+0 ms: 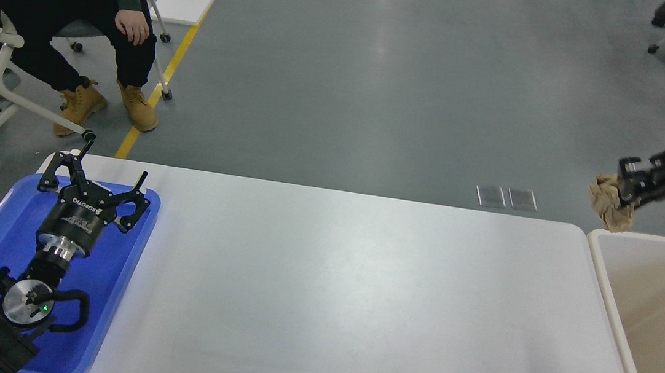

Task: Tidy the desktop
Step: 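Lift the paper ball with the right gripper and carry it to the white bin, then open the right gripper over the white bin to drop the paper ball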

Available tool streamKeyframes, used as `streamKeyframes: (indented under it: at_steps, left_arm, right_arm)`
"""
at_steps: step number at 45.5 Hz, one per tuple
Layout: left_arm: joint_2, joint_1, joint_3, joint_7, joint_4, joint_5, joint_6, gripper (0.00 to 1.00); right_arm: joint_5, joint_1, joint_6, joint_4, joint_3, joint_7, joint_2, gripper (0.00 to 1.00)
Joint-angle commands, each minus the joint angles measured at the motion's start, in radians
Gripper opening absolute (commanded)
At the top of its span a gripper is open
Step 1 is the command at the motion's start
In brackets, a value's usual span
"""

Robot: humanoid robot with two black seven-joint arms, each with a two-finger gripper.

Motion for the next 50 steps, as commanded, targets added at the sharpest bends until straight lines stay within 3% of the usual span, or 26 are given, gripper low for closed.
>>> streamKeyframes:
  at_steps: [1, 18, 42, 50]
  left_arm:
    - [0.0, 0.0, 0.0, 0.0, 0.0, 0.0, 0.0, 0.99]
    - [0.0, 0.0, 0.0, 0.0, 0.0, 0.0, 0.0, 0.99]
    - [0.0, 0.0, 0.0, -0.001, 0.0, 0.0, 0.0, 0.99]
    - [0.0, 0.0, 0.0, -0.001, 0.0, 0.0, 0.0, 0.99]
  right_arm:
    - [0.003, -0.209, -0.012, -0.246, 0.026, 0.001, -0.12, 0.0]
    - [0.133, -0.715, -0.068, -0.68, 0.219, -0.003, -0.12, 0.0]
    - [0.208, -1.042, -0.231, -0.781, 0.301, -0.008, 0.019, 0.0]
    - [0.221, -1.09, -0.292, -0.798, 0.301, -0.008, 0.025, 0.43]
